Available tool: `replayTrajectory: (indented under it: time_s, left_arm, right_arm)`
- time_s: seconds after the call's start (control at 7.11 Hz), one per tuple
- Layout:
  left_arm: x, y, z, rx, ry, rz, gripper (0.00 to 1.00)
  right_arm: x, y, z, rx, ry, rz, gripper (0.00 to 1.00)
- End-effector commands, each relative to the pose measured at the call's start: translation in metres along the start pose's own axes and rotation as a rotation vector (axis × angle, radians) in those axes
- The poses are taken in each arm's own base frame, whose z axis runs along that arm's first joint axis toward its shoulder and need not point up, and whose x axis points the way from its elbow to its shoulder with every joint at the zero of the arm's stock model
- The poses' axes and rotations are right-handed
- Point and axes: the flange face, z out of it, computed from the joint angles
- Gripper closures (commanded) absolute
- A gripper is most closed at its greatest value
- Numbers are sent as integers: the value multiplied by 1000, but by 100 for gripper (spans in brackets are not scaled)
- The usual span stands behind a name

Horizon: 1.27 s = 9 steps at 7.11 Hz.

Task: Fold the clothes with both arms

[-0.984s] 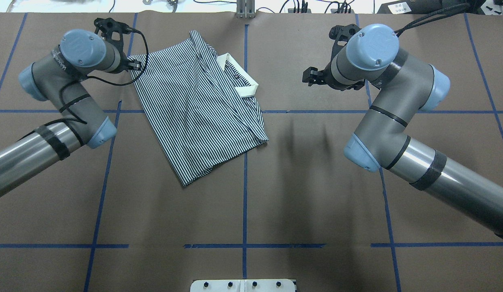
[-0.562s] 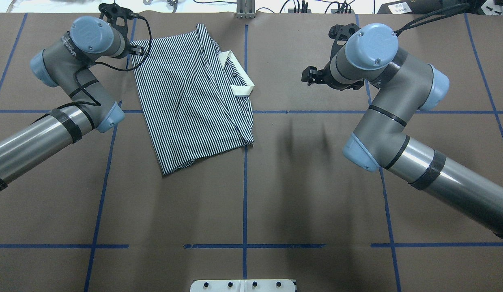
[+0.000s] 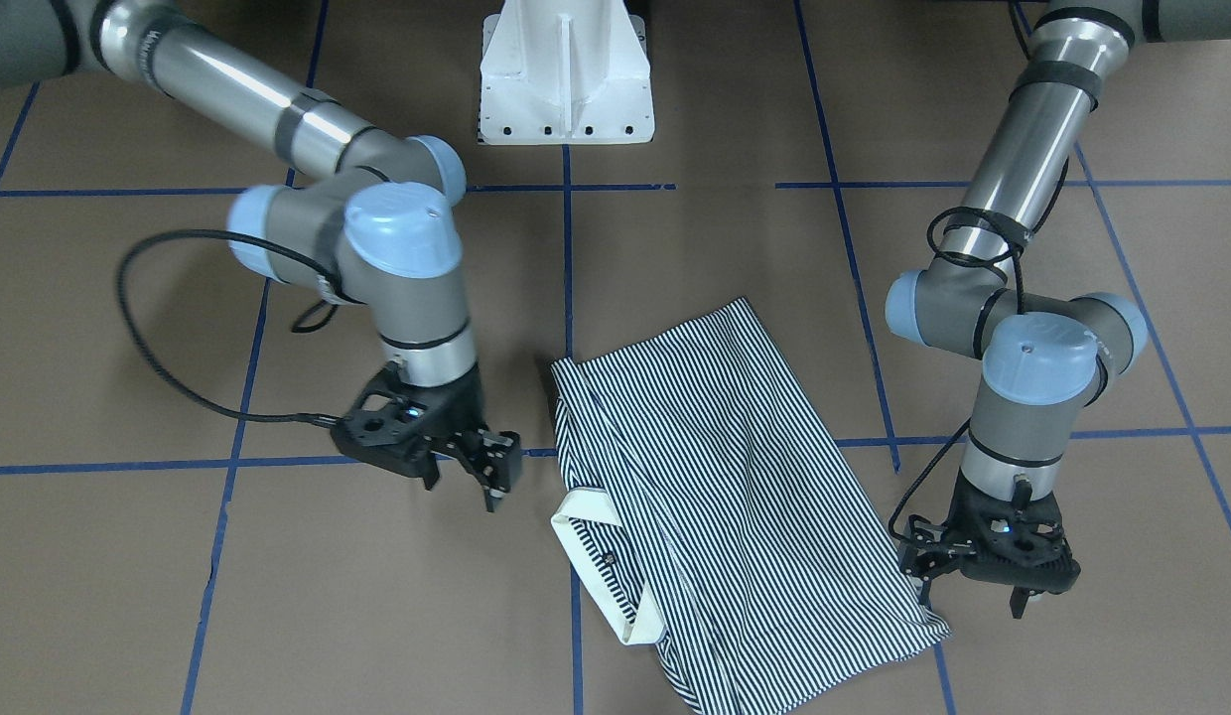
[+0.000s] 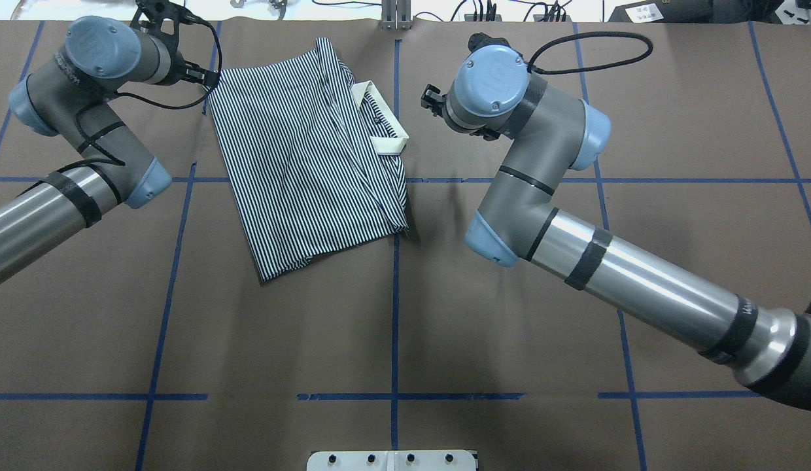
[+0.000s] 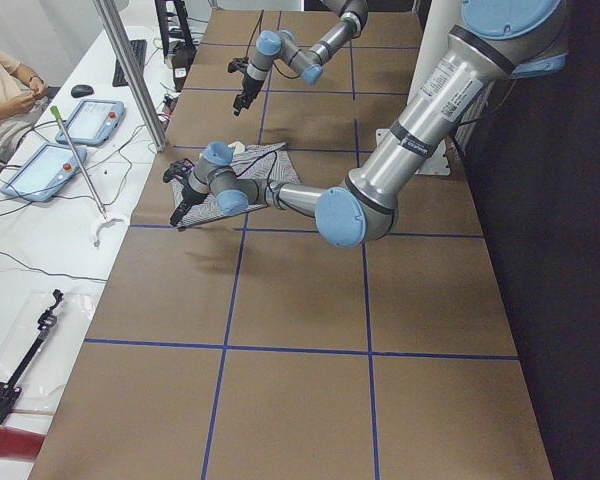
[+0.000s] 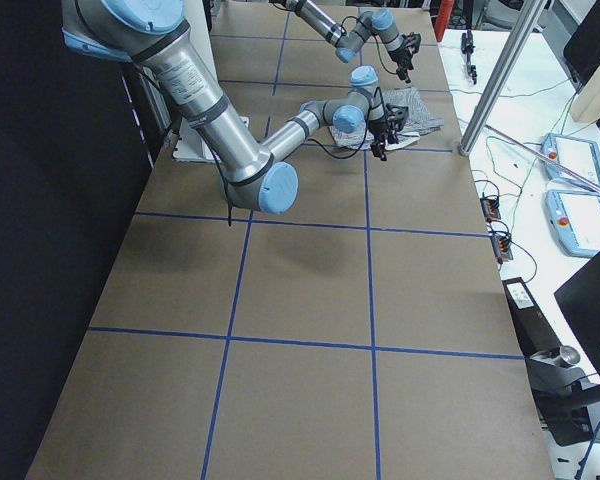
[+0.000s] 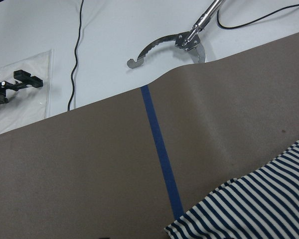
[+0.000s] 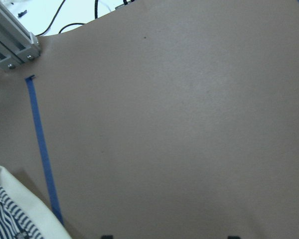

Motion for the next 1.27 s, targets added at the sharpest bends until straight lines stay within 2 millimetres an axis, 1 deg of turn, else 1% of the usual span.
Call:
replayTrajectory:
  time_s: [0.0,0.14,0.28,0.42,0.56,0.7,0.84,0.98,1.12]
  left_arm:
    - [-2,2,-5,5,9,-7,0]
    - [-2,2,-5,6,7,-10,0]
    - [-3,2,-5,6,8,-12,0]
    - [-3,1,-5,6,8,-12,0]
    - [-2,2,-5,5,9,-13,0]
    - [-3,3,-4,3,8,-13,0]
    - [-3,3,-4,3,8,-13,0]
    - [-2,3,-5,5,9,-13,0]
    - [-2,3,-5,5,9,-13,0]
  right_arm:
    - [-64,54,26,55,-30,127,28]
    - [-63,69,43,74,-52,131,36]
    - [-66,70,44,78,-50,130,37]
    - [-63,74,48,75,-42,126,39]
    - [-59,77,54,76,-27,123,39]
    - [-58,77,55,76,-24,121,43]
    - [-56,77,57,76,-19,116,61]
    - [-57,77,56,76,-16,112,83]
    - [-56,74,56,76,-16,87,100]
